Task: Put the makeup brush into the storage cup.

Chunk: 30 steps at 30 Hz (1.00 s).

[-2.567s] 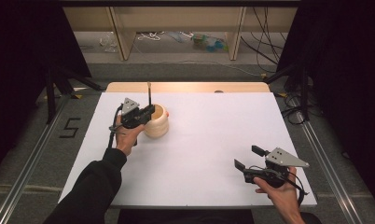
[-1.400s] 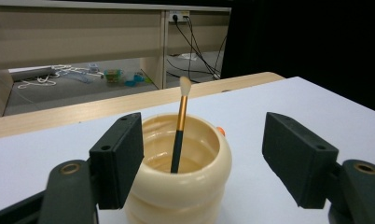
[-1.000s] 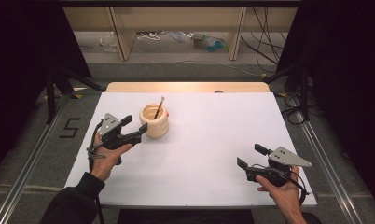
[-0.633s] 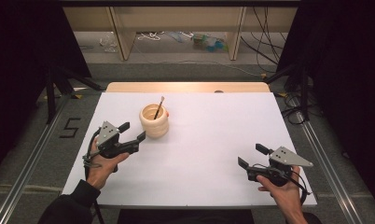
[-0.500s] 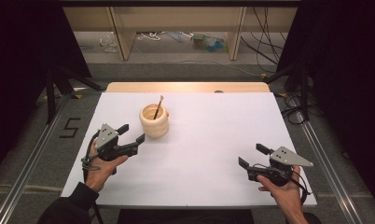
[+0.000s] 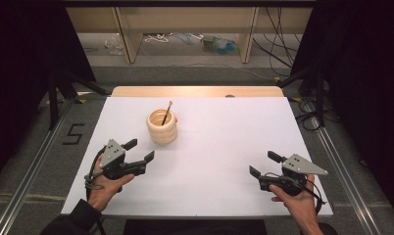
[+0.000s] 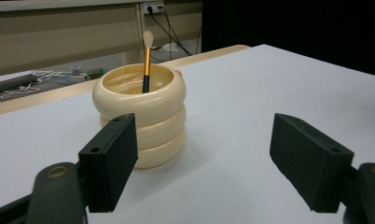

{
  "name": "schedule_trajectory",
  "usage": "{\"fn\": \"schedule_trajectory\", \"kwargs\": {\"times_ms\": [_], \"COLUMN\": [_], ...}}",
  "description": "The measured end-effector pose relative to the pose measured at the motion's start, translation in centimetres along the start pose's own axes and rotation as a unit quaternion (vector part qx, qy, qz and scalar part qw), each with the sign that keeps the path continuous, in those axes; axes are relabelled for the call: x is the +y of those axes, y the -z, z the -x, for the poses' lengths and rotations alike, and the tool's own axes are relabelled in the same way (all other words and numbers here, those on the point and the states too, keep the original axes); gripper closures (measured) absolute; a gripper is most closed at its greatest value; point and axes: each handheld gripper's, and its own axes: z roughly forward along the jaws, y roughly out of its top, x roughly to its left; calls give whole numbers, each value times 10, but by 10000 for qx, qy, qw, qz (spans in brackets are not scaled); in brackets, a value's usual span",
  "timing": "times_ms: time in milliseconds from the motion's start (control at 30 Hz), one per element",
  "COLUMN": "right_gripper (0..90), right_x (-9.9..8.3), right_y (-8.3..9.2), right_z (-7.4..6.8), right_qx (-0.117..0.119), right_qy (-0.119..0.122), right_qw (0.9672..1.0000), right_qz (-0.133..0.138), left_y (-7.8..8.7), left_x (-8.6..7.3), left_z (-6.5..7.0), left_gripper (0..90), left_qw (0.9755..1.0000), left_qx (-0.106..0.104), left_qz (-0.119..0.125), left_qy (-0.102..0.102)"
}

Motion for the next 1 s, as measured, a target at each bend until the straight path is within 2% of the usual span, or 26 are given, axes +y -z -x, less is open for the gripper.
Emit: {"fn": "schedule_trajectory", "kwargs": {"times_ms": [233, 267, 367, 467, 500, 567, 600, 700, 767, 800, 867, 1000], "right_gripper": [163, 163, 163, 163, 163, 163, 163, 163, 163, 163, 163, 163], "right_x": [0, 0, 0, 1, 0, 0, 1, 1, 1, 0, 0, 0], "right_y": [0, 1, 0, 1, 0, 2, 4, 4, 4, 1, 2, 0], "right_z": [1, 1, 1, 1, 1, 1, 2, 2, 2, 2, 2, 1], "right_qx": [-20, -48, -31, -110, -60, -79, -136, -128, -134, -92, -105, -50], "right_qy": [32, 61, 75, 98, 75, 30, 101, 78, 91, 72, 82, 72], "right_qw": [10000, 9999, 10000, 9998, 9999, 9998, 9996, 9995, 9995, 9999, 9998, 9999], "right_qz": [-15, -85, -45, -137, -70, -201, -245, -264, -266, -109, -179, -109], "left_y": [3, 4, 5, 6, 7, 8, 8, 8, 8, 8, 8, 8], "left_x": [-2, -2, -3, -3, -3, -4, -4, -5, -5, -5, -5, -5], "left_z": [1, 1, 1, 0, 0, -1, -1, -1, -1, -1, 0, 0], "left_gripper": [233, 233, 233, 233, 234, 234, 234, 234, 234, 234, 234, 231], "left_qw": [10000, 10000, 10000, 10000, 9999, 9999, 9999, 9999, 10000, 10000, 10000, 10000], "left_qx": [23, 17, 17, 19, 33, 39, 46, 42, 22, 18, 8, -17], "left_qz": [8, 16, 3, 8, 2, 24, 18, -2, -10, -3, -2, -4], "left_qy": [56, 11, 96, 66, 103, 100, 100, 101, 80, 81, 71, 93]}}
